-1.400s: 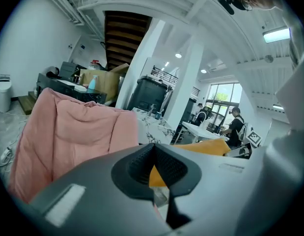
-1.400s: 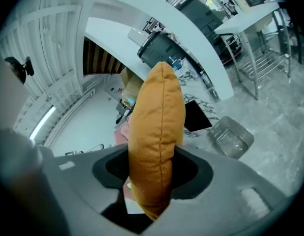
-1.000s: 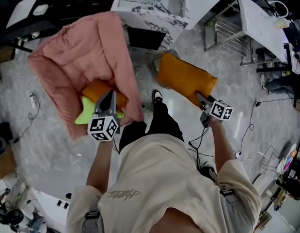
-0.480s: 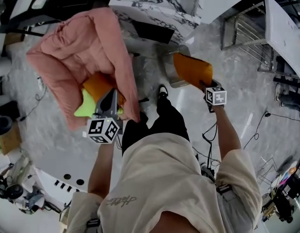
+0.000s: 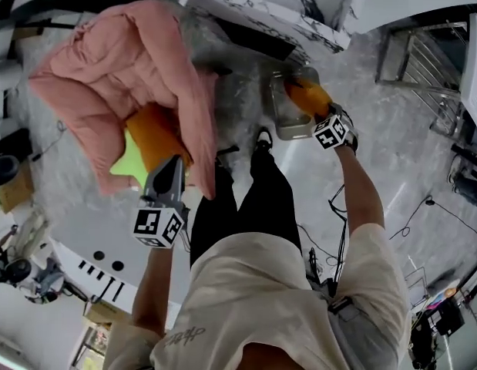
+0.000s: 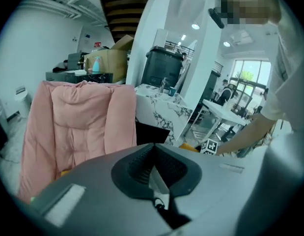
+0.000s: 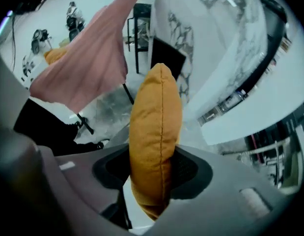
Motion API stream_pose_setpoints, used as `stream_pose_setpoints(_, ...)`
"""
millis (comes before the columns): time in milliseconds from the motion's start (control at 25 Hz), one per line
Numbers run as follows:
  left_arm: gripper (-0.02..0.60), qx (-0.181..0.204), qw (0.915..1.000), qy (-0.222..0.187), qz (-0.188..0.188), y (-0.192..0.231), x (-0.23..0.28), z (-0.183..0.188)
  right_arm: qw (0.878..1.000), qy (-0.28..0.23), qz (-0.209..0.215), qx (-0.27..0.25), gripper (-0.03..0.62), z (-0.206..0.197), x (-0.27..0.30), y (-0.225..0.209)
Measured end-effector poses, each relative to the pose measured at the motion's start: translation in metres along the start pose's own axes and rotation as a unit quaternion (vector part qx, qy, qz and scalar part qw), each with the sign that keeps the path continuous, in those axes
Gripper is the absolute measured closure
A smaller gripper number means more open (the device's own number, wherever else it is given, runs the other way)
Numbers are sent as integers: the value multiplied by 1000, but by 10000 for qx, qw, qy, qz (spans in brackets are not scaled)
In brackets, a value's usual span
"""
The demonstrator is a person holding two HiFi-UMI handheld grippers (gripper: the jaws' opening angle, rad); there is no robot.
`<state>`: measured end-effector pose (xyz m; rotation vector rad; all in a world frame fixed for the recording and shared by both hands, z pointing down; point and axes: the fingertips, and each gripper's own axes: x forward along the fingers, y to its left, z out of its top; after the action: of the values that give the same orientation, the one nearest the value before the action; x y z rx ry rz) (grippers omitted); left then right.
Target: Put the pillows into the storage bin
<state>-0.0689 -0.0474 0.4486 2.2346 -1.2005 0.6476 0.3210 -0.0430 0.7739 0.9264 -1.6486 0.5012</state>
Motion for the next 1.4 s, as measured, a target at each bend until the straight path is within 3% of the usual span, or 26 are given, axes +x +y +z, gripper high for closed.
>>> stream_pose_setpoints(120,563,245,9991,347,-18,-8,9,-9,9959,162,141,-879,385,5,49,9)
stream_pose_setpoints(280,563,-84,9987,467,-183,-12,30,-24,9809,292,217,-1911,378,14,105,14)
stream_pose_setpoints(480,563,-421,9974,583,-97,-7,46,-38,9527,367,191,-3011,375,22,153,18)
stream_pose_setpoints(640,562,-513,9949,864,90,2,46,-59,9196,492,313,-3884,370,18,188,21)
stream_pose_setpoints(800,562,-663,9916,1080,267,12,48,-77,9093,604,587,-4075,362,18,215,19)
stream_pose_setpoints(920,562,-794,9893,1196,259,10,56,-91,9030,647,532,-4214,358,17,229,12)
stream_pose_setpoints(1240,562,-833,9857,1450,212,5,63,-108,9160,831,512,-3891,298,22,253,-4)
stream_pose_setpoints(1400,563,-945,9854,1401,230,13,63,-104,9190,1061,-60,-3797,255,28,253,-29)
